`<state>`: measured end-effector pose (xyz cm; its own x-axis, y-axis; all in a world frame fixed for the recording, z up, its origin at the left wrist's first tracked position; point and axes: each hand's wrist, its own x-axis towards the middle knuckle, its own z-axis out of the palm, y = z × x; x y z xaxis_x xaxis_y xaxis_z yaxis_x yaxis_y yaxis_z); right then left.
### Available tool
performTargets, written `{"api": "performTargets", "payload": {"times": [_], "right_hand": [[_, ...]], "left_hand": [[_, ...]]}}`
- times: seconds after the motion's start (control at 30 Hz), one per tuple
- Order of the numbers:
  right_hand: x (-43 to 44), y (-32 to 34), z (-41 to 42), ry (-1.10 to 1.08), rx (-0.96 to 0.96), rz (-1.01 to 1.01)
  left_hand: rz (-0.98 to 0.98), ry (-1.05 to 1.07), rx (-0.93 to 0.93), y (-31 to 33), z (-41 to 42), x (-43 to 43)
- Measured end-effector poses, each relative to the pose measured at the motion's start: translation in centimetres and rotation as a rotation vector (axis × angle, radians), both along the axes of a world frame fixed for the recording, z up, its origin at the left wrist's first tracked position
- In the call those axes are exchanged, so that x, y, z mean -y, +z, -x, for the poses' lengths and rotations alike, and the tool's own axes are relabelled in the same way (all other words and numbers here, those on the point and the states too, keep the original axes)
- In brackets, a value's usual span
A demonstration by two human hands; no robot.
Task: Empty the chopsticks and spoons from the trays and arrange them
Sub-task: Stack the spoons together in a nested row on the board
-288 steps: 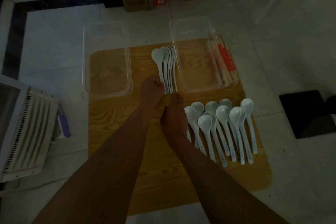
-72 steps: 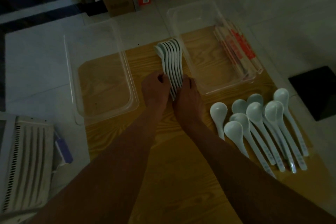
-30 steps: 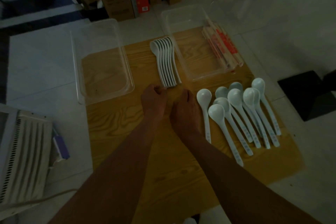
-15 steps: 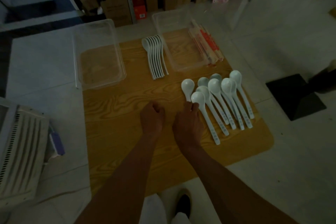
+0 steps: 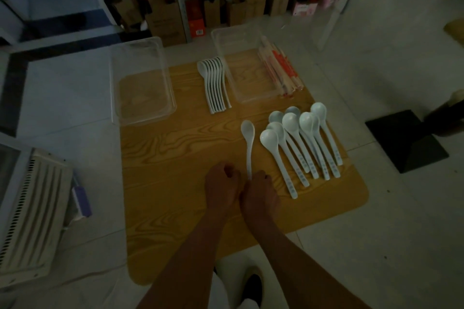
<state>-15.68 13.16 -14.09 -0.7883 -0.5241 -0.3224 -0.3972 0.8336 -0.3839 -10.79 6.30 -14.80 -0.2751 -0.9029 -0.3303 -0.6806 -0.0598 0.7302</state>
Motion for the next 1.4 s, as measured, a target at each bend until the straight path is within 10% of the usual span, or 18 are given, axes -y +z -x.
{"api": "performTargets", "payload": {"times": [0.8,1.4], "right_hand": [[10.5,-1.7,2.4,0.409,0.052,0.265],[20.5,-1.0,5.5,0.076,0.053,0.269]], "left_hand": [[0.073,0.236,0.060,0.0,1.5,9.8],[0.269,0.157,0.077,-1.2,6.1,21.1]]}}
